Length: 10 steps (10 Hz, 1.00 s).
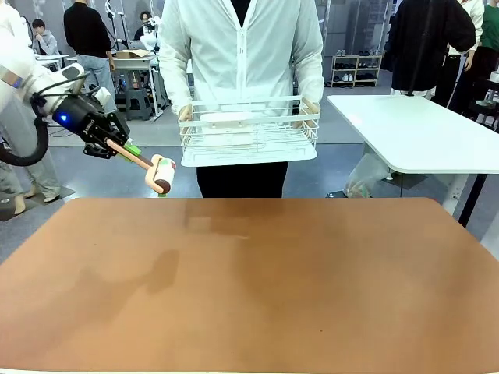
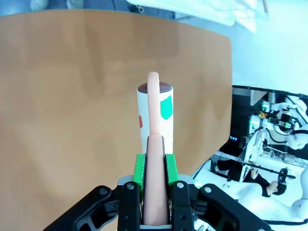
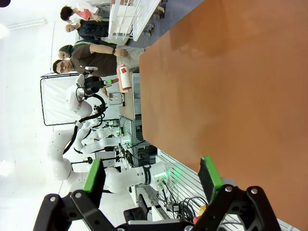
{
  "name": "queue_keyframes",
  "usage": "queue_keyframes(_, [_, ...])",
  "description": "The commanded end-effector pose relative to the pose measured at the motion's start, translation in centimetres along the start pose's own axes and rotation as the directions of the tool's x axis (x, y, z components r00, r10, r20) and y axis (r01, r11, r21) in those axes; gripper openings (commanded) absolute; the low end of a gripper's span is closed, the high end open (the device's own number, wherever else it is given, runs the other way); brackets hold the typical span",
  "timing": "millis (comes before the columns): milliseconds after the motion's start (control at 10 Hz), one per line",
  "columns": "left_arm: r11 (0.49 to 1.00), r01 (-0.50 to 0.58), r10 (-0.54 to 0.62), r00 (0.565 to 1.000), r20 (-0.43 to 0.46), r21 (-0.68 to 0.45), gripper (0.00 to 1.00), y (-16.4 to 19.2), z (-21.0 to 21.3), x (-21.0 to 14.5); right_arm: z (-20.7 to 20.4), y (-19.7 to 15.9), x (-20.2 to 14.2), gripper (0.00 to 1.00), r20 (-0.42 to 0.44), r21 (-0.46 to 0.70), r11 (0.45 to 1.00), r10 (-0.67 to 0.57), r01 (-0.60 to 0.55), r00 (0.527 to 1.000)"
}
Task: Clean the table.
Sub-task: Clean the table with the Lint Roller when the human lifts the Dish drying rack.
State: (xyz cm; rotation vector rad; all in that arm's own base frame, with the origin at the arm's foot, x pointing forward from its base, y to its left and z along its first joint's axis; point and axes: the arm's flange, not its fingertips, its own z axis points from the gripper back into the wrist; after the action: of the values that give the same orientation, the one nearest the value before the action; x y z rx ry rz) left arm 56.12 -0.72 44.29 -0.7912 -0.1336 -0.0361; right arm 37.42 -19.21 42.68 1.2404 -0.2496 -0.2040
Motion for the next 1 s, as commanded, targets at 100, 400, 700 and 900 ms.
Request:
queue_keyframes(100, [0.992,-0.051,0.054,0.998,-0.022,0.113,0.21,-1.9,1.0,-1.7,0.0,0.2,-0.1,1.0,0.0,0.014,1.0,0.008,-0.008,1.0])
queue_keyframes(400, [0.874,-0.008,-0.013,0.999,0.038,0.486,0.21,-8.6,5.0,-5.3,0.0,0.2,-0.1,1.0,0.0,0.014,1.0,0.008,-0.008,1.0])
queue_keyframes(700, [0.732,-0.003,-0.042,0.998,0.05,0.682,0.21,-6.2,7.6,-7.6,0.0,0.2,-0.1,1.0,0.0,0.014,1.0,0.008,-0.008,1.0])
queue_keyframes(900, [0.71,0.018,-0.105,0.991,0.081,0.704,0.21,-4.4,8.3,-9.2,0.0,0.2,-0.1,1.0,0.0,0.014,1.0,0.008,-0.008,1.0])
